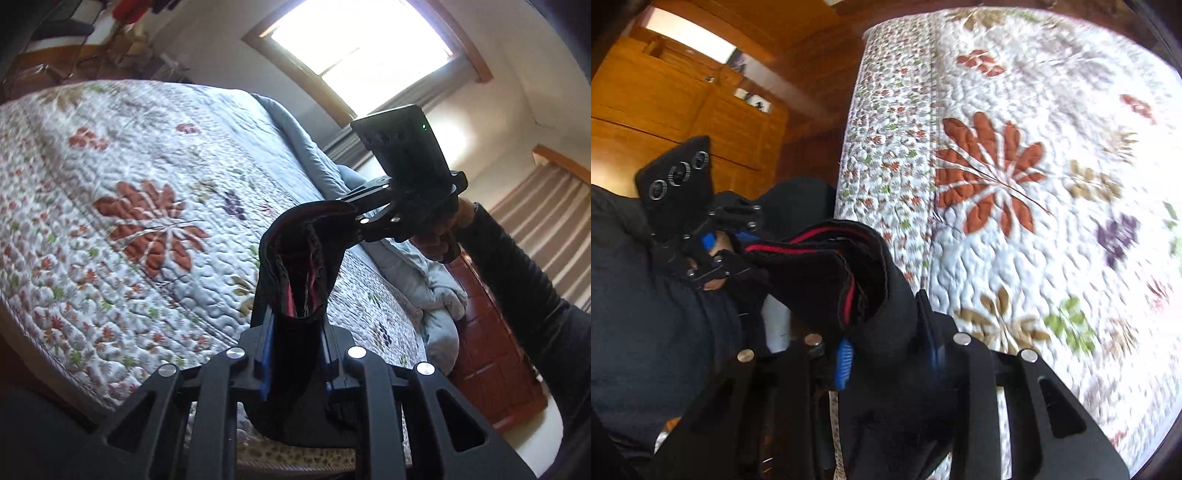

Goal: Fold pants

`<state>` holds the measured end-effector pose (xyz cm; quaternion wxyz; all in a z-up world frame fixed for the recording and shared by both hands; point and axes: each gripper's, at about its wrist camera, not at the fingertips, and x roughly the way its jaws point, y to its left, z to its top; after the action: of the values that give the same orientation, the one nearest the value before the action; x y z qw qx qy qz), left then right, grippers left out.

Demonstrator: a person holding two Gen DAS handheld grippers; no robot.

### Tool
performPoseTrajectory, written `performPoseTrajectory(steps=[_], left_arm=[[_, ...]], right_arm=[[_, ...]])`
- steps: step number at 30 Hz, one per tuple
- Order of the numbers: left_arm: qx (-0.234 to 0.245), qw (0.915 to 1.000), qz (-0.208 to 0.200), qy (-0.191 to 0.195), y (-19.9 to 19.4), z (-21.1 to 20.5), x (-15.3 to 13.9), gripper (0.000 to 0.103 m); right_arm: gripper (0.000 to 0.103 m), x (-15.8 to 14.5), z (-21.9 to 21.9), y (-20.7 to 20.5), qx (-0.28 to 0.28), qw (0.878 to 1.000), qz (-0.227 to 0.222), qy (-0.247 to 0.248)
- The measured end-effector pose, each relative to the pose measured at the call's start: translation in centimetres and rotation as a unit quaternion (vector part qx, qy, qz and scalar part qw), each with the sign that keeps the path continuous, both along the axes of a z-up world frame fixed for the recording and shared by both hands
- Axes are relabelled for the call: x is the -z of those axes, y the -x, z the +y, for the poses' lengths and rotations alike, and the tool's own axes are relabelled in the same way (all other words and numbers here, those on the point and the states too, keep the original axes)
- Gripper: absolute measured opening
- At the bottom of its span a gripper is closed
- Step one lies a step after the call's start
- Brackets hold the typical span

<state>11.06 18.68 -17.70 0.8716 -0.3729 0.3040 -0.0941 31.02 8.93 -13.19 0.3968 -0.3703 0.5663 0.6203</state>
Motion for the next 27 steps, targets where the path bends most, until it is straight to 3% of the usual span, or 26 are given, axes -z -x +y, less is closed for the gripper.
performPoseTrajectory(steps=[11, 18, 27], left_arm=[[0.059, 0.9948, -0.021, -0.081, 0.9, -8.0, -8.5, 0.016], [0.092, 0.9876, -0.032, -0.123, 1.7, -12.7, -11.3, 0.015], [0.126, 0.9790, -0.037, -0.156, 1.5, -16.9, -12.8, 0.015]], right_arm=[[0.029, -8.3, -10.0, 4.0, 0.084, 0.988, -0.120, -0.041], [0.028, -10.7, -15.1, 6.6, 0.116, 0.976, -0.177, -0.053], [0.028, -11.4, -19.2, 8.4, 0.140, 0.959, -0.239, -0.054]])
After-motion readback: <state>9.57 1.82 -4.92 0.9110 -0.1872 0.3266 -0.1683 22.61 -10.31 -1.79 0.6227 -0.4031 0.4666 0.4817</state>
